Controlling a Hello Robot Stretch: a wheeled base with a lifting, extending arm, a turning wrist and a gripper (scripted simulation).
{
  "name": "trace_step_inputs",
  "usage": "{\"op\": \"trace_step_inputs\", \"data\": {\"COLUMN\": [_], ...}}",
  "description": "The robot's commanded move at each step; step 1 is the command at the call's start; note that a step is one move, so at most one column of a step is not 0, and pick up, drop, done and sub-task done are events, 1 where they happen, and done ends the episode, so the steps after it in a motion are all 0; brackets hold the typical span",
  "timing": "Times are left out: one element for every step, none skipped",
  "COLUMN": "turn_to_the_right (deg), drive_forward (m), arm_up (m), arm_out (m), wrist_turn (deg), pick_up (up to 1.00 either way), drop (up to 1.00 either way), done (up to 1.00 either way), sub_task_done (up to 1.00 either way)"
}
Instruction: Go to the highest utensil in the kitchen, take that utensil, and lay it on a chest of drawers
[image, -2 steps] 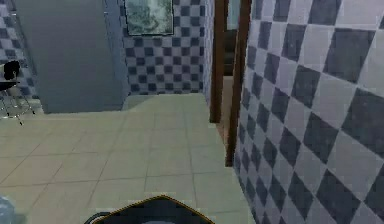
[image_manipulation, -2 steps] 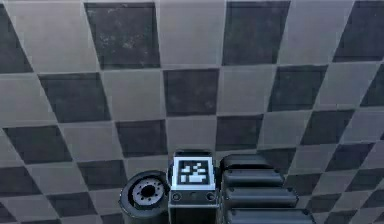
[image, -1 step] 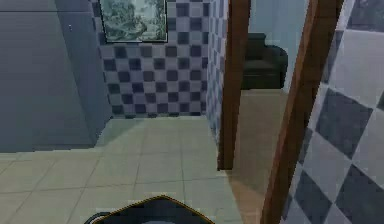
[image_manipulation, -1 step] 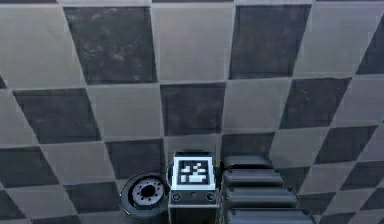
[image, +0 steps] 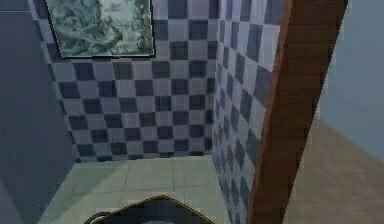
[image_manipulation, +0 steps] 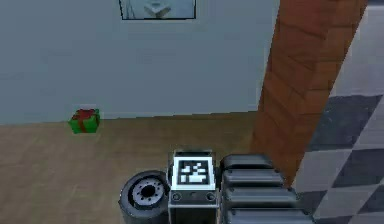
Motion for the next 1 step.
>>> {"op": "trace_step_inputs", "data": {"turn_to_the_right": [45.0], "drive_forward": [0.00], "arm_up": [0.00], "arm_out": [0.00], "wrist_turn": [0.0], "pick_up": [0.00], "drop": [0.00], "done": [0.00], "sub_task_done": [0.00]}}
